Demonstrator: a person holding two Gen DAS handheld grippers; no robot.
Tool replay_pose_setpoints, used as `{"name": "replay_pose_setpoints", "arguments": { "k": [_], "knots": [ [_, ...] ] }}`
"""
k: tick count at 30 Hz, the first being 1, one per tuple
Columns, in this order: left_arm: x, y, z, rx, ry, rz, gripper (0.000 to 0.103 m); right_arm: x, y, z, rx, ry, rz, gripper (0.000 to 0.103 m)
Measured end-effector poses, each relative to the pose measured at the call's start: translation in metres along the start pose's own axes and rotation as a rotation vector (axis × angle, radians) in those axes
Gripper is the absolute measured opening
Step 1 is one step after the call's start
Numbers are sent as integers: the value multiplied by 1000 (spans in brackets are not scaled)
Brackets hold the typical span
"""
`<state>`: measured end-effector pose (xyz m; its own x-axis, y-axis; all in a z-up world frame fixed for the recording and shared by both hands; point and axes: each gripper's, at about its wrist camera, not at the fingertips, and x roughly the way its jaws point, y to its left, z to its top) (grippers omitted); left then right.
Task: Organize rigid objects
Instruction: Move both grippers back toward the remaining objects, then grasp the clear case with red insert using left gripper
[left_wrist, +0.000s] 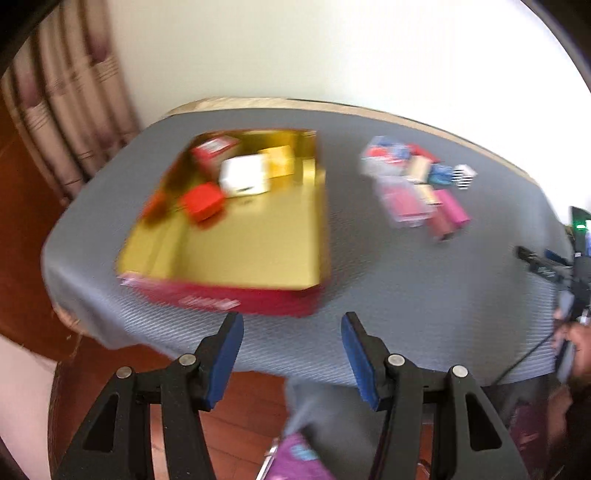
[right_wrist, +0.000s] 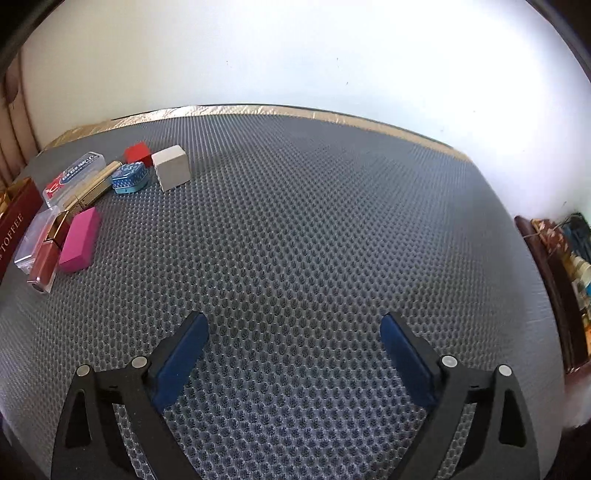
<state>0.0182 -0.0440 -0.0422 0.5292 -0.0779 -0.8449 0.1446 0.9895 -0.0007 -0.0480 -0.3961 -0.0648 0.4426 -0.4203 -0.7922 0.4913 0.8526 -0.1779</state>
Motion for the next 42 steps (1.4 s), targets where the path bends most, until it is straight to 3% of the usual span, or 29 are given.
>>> {"name": "replay_pose_setpoints", "arguments": {
  "k": [4, 11, 17, 23, 28, 31, 39, 42],
  "knots": [
    [23, -29, 35, -27, 99, -142, 56, -3, 2, -2, -8, -11, 22, 96],
    [65, -63, 93, -16, 129, -68, 56, -4, -17, -4, 30, -17, 79, 97],
    [103, -71, 126, -48, 197, -96, 56, 2, -32, -2, 55, -14, 128, 97],
    [131, -72, 137, -102, 273, -131, 56, 3, -35, -1, 48, -9, 153, 97],
    [136, -69, 143, -124, 280, -158, 57, 1, -33, -1, 44, -6, 165, 98],
    [141, -68, 145, -146, 313, -211, 57, 1, -34, -1, 42, -5, 169, 98],
    [151, -68, 149, -166, 331, -237, 63, 0, -24, -5, 44, -4, 167, 99],
    [152, -67, 152, -165, 307, -215, 66, -1, -22, -5, 46, -5, 166, 99]
  ]
}}
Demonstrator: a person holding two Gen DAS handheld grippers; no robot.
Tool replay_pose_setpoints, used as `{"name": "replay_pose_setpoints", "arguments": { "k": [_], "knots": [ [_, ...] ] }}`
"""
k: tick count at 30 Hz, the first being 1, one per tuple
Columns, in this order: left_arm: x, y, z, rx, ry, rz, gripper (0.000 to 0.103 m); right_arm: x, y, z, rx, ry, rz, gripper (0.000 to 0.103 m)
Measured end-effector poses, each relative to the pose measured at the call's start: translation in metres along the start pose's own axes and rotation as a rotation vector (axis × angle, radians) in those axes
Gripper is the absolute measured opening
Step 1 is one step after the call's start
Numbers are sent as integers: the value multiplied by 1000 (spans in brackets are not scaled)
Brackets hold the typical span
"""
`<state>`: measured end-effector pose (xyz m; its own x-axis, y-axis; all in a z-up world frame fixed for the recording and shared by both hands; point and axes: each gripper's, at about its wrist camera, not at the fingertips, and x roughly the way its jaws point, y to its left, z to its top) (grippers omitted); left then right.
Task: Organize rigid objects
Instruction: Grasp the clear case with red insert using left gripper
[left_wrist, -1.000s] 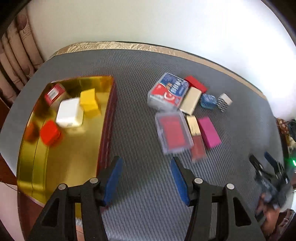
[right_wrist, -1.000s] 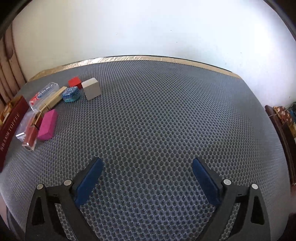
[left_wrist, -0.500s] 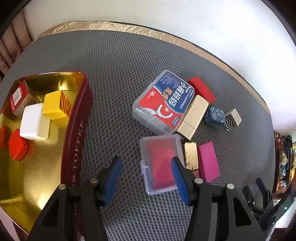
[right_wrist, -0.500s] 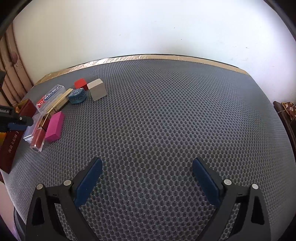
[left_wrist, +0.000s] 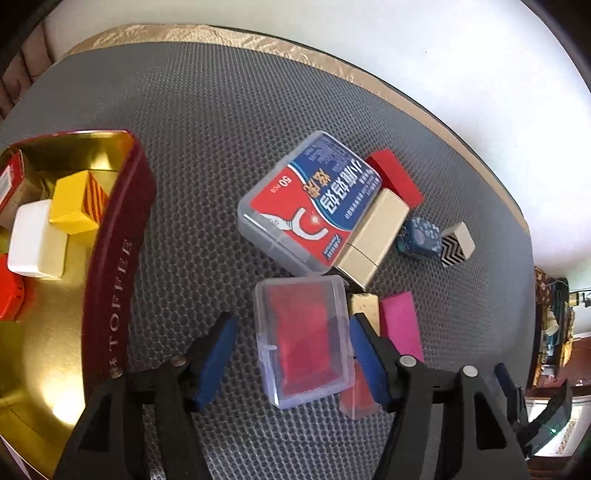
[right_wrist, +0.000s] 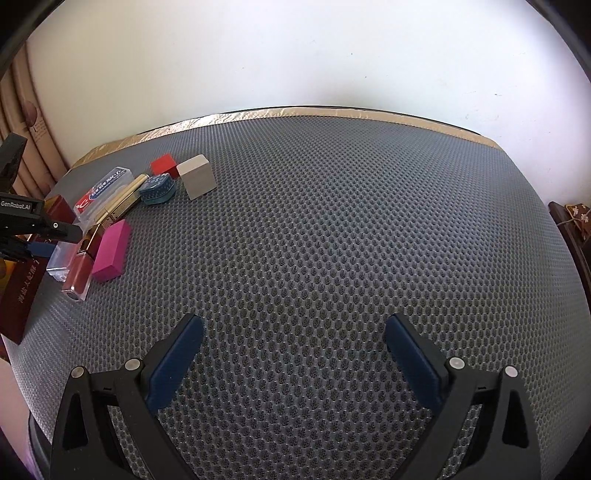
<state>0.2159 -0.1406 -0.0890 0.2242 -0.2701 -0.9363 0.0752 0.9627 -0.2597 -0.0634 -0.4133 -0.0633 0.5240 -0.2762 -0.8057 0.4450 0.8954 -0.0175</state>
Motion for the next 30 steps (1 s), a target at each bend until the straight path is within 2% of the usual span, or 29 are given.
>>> {"name": "replay_pose_setpoints", "arguments": {
  "k": [4, 7, 9, 12, 18, 20, 22, 30],
  "knots": [
    [0, 5, -5, -17, -31, 4, 65, 0, 2, -1, -1, 1, -1, 99],
    [-3, 4, -11, 46, -46, 32, 65, 0, 3, -1, 1, 0, -1, 99],
    [-3, 5, -14, 63, -19, 12, 65, 0, 3, -2, 3, -1, -3, 100],
    [3, 12, -11, 23, 18, -30, 65, -1, 4, -2, 1, 0, -5, 100],
    [7, -7, -8, 98, 18, 58, 65, 1, 7, -3, -2, 4, -7, 101],
    [8, -7, -8, 104, 5, 63, 65, 1, 8, -3, -4, 7, -9, 101],
    [5, 0, -9, 71, -26, 78, 53, 0, 9, -4, -8, 8, -12, 101],
    [-9, 13, -28, 57, -49, 75, 53, 1, 12, -4, -10, 10, -13, 102]
  ]
}}
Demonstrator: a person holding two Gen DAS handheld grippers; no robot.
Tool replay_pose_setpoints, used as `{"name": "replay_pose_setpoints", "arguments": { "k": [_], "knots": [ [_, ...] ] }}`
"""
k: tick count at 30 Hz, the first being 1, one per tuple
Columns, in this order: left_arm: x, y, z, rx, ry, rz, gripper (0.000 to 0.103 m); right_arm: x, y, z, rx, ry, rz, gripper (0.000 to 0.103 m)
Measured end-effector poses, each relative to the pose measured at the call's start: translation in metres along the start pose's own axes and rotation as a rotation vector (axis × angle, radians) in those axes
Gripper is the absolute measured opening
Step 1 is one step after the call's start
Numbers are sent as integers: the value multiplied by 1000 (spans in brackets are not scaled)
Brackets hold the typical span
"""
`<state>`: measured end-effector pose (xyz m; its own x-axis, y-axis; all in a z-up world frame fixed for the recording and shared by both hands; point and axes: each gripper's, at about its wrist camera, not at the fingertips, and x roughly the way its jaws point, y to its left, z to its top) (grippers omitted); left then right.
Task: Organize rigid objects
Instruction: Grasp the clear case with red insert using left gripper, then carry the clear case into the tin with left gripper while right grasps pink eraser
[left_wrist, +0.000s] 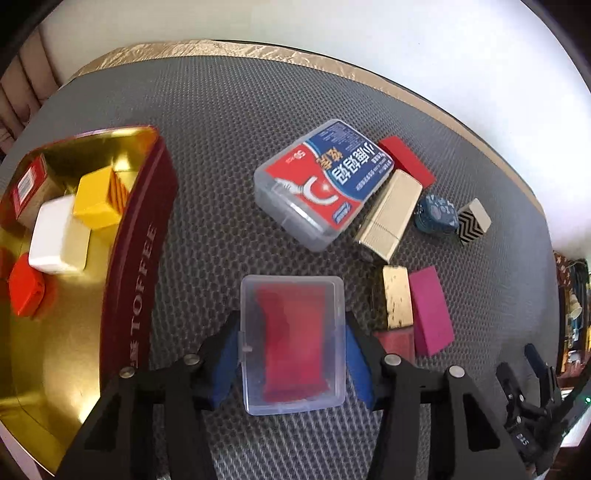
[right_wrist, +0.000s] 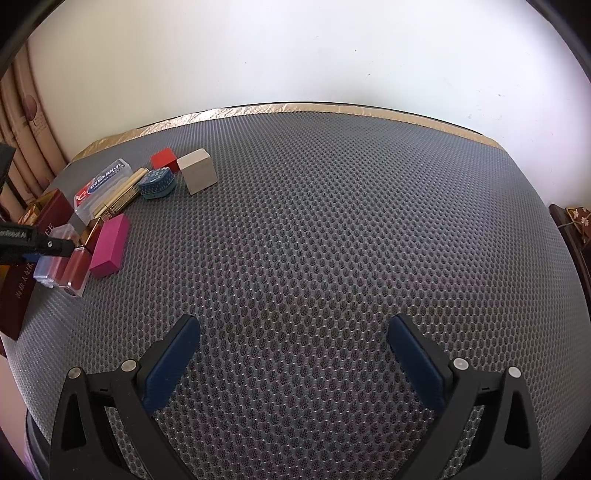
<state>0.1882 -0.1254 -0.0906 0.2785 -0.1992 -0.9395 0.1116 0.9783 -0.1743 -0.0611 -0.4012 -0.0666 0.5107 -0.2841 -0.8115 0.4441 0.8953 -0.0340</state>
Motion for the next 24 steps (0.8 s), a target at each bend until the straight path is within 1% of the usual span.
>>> {"name": "replay_pose_setpoints", "arguments": {
  "k": [8, 11, 12, 13, 14, 15, 16, 17, 21, 24],
  "knots": [
    [-30, 12, -28, -7, -8, -51, 53, -1, 6, 1, -12, -5, -4, 101],
    [-40, 11, -38, 0, -15, -61, 53, -10, 24, 3, -62, -50, 71, 96],
    [-43, 0, -44, 4, -15, -64, 53, -10, 31, 4, -75, -50, 85, 92],
    [-45, 0, -48, 9, -13, -67, 53, -9, 44, 7, -97, -41, 117, 87],
    [-48, 2, -50, 10, -12, -67, 53, -6, 55, 9, -114, -33, 143, 71],
    [-50, 3, -50, 7, -10, -70, 53, -4, 64, 11, -125, -26, 155, 58],
    [-50, 1, -43, 6, -7, -77, 53, 0, 73, 14, -136, -16, 170, 55],
    [-51, 1, -43, 7, -5, -86, 53, 5, 87, 18, -148, -3, 201, 53],
    [-62, 4, -55, 7, -16, -98, 53, 11, 118, 25, -177, 8, 251, 53],
    [-69, 6, -55, 0, -29, -125, 53, 16, 137, 30, -226, -8, 218, 53]
  ]
}}
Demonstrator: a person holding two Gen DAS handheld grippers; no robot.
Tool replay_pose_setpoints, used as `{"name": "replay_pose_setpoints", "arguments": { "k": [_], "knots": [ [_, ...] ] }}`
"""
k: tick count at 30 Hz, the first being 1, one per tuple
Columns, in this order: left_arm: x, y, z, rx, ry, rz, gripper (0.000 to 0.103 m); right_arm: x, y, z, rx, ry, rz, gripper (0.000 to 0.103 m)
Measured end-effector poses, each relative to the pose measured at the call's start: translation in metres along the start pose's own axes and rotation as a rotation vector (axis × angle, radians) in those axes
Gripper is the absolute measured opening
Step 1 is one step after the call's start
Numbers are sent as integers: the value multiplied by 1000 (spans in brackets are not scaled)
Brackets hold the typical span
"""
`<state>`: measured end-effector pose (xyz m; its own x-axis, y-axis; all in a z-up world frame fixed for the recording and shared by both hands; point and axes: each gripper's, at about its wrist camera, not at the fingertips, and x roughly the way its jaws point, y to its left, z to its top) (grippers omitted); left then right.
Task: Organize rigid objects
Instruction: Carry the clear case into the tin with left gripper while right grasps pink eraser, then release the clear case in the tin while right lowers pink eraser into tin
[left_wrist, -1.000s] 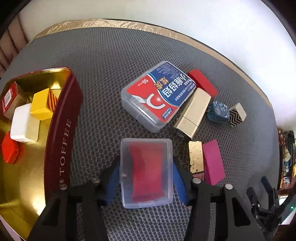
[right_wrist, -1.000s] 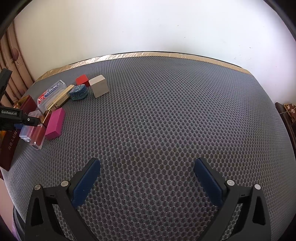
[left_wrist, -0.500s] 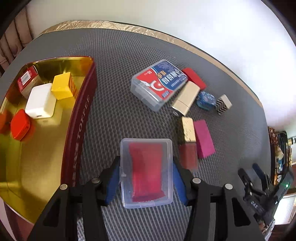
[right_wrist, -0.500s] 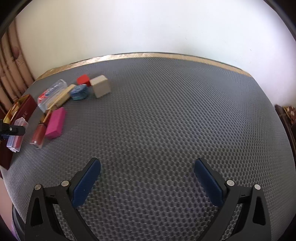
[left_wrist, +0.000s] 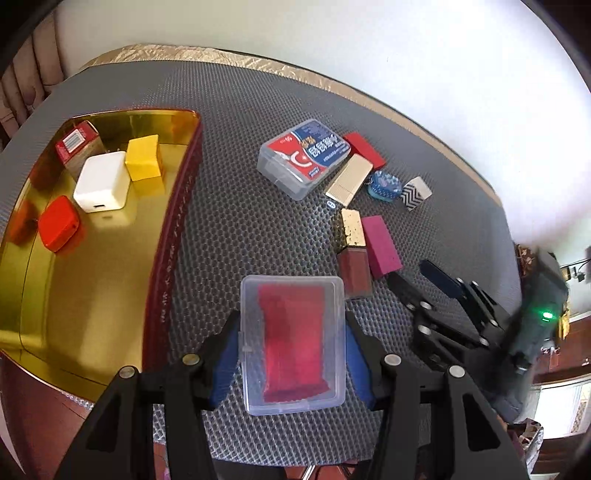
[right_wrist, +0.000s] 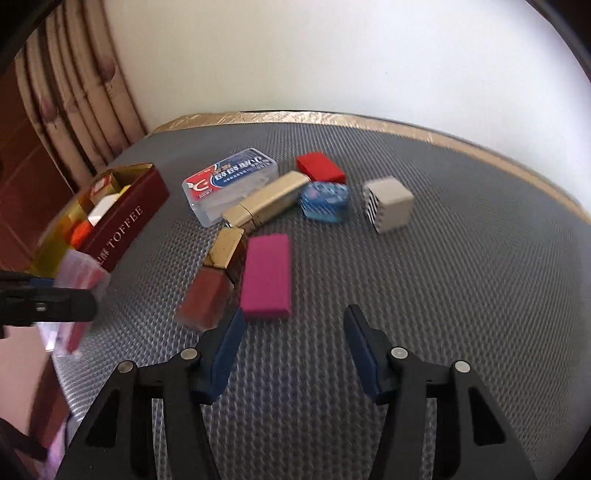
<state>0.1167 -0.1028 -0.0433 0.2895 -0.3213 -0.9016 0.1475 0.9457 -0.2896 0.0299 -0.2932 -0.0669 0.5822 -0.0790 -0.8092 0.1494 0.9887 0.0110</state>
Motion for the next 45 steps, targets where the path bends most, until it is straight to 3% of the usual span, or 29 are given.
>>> {"name": "replay_pose_setpoints", "arguments": {
  "k": [7, 10, 12, 19, 21, 27, 36, 45],
  "knots": [
    [-33, 14, 1, -6, -56, 1, 53, 24, 14, 16, -36, 36, -11, 52],
    [-45, 30, 4, -33, -79, 22, 53, 33, 22, 19, -60, 47, -34, 42],
    [-53, 48, 7, -62, -97, 57, 53, 33, 24, 19, -81, 46, -47, 28],
    [-52, 110, 14, -137, -84, 175, 53, 26, 21, 9, -90, 1, -77, 27],
    [-44, 121, 19, -147, -72, 178, 53, 24, 18, 7, -75, -5, -81, 27],
    [-20, 114, 48, -108, -88, 199, 54, 20, -3, 7, 15, -20, -91, 27],
    [17, 102, 82, -60, -61, 190, 54, 21, -2, 7, 8, -19, -106, 27],
    [-6, 104, 75, -102, -125, 183, 54, 19, 0, 5, 13, -20, -104, 27]
  ]
}}
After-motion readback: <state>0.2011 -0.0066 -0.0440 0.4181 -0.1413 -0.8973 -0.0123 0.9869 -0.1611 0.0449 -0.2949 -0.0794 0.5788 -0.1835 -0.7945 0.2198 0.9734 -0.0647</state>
